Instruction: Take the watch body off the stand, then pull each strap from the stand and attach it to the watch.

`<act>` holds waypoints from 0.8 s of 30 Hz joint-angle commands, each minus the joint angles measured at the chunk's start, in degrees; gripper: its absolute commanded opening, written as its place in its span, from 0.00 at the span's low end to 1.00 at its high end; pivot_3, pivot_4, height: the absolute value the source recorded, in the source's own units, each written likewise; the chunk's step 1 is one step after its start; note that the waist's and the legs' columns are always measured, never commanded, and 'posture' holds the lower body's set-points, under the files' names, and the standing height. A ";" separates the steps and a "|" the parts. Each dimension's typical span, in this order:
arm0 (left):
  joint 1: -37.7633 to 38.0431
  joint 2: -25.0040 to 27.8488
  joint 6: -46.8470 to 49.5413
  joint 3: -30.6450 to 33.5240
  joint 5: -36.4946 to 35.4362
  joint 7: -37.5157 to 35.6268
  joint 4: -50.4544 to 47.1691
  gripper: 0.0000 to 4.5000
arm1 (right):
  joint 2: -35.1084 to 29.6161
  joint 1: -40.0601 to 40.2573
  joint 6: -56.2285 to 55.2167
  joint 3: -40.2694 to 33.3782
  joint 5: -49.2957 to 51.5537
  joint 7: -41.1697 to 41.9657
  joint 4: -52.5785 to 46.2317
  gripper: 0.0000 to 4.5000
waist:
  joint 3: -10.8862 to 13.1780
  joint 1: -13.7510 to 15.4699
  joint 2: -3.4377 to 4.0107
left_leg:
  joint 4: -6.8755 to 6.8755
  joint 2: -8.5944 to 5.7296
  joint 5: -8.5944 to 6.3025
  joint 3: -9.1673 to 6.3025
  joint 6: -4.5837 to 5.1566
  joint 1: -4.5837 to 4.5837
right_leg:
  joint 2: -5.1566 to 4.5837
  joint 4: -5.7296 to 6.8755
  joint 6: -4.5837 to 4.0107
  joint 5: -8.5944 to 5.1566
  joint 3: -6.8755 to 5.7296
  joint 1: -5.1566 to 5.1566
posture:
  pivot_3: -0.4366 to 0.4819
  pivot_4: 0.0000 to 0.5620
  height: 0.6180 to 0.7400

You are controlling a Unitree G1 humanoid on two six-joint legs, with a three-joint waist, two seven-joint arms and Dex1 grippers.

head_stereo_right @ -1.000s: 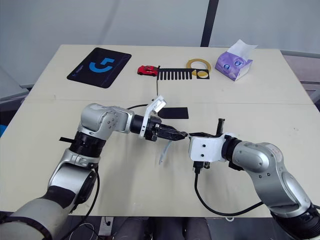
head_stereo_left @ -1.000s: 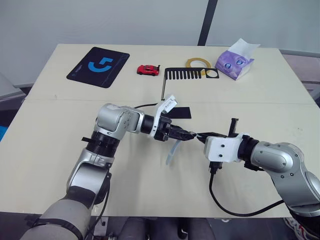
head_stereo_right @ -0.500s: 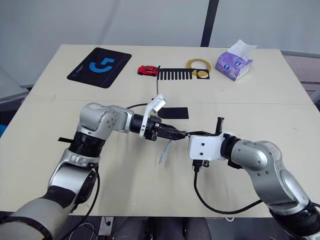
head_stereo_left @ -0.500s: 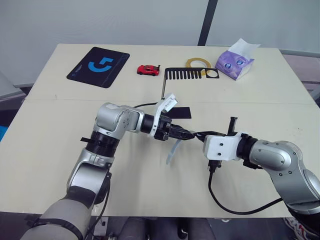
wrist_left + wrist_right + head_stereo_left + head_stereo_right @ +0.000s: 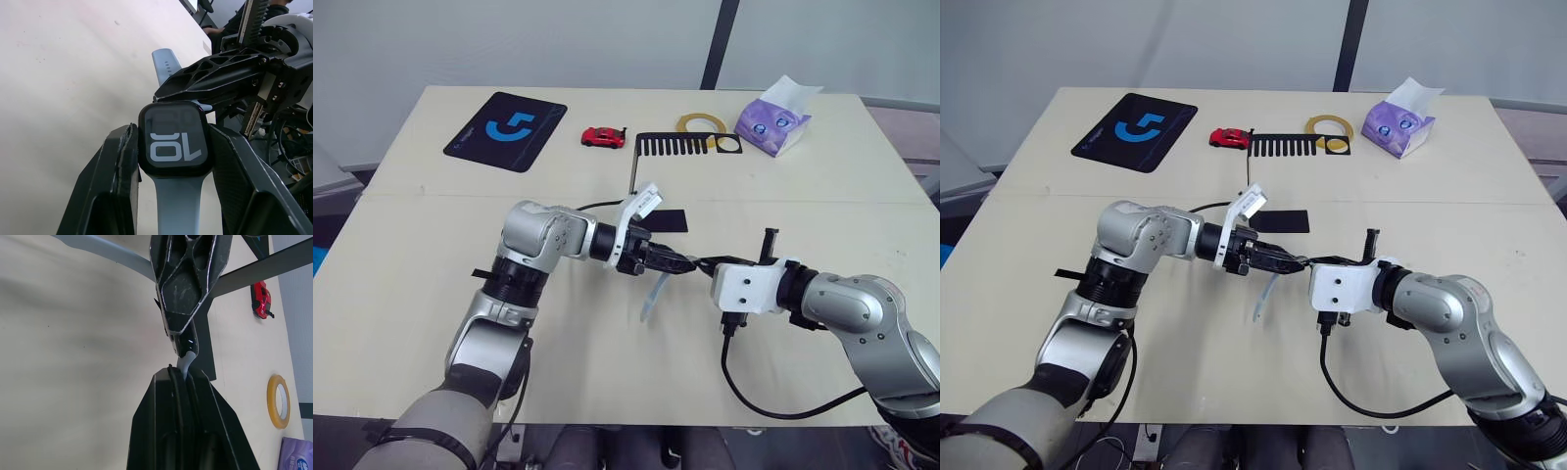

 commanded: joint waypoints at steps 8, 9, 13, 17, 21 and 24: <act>-1.05 -1.76 -0.30 -0.39 -2.98 -0.73 -3.30 0.38 | 0.82 -1.15 -1.06 -0.22 0.07 -0.33 -1.70 0.00 | 0.00 0.00 0.00 | 0.00 0.00 0.00 0.00 0.00 0.00 | 0.00 0.00 0.00 0.00 0.00 0.00 | 0.48 0.27 0.98; -1.05 -1.75 -0.31 -0.39 -2.98 -0.74 -3.31 0.38 | 0.82 -1.13 -1.09 -0.20 0.03 -0.34 -1.71 0.00 | 0.00 0.00 0.00 | 0.00 0.00 0.00 0.00 0.00 0.00 | 0.00 0.00 0.00 0.00 0.00 0.00 | 0.48 0.27 0.98; -1.11 -1.78 -0.36 -0.37 -2.99 -0.77 -3.30 0.38 | 0.83 -1.06 -1.23 -0.18 -0.11 -0.35 -1.61 0.00 | 0.00 0.00 0.00 | 0.00 0.00 0.00 0.00 0.00 0.00 | 0.00 0.00 0.00 0.00 0.00 0.00 | 0.48 0.27 0.98; -1.25 -1.75 -0.47 -0.38 -2.94 -0.86 -3.09 0.38 | 0.85 -1.10 -1.30 -0.17 -0.21 -0.37 -1.52 0.00 | 0.00 0.00 0.00 | 0.00 0.00 0.00 0.00 0.00 0.00 | 0.00 0.00 0.00 0.00 0.00 0.00 | 0.48 0.27 0.98; -1.36 -1.70 -0.55 -0.42 -2.92 -0.96 -2.97 0.38 | 0.85 -1.23 -1.33 -0.16 -0.25 -0.36 -1.35 0.00 | 0.00 0.00 0.00 | 0.00 0.00 0.00 0.00 0.00 0.00 | 0.00 0.00 0.00 0.00 0.00 0.00 | 0.48 0.27 0.98; -1.46 -1.81 -0.50 -0.40 -2.94 -0.90 -2.94 0.38 | 0.87 -1.24 -1.37 -0.16 -0.26 -0.36 -1.20 0.00 | 0.00 0.00 0.00 | 0.00 0.00 0.00 0.00 0.00 0.00 | 0.00 0.00 0.00 0.00 0.00 0.00 | 0.48 0.27 0.98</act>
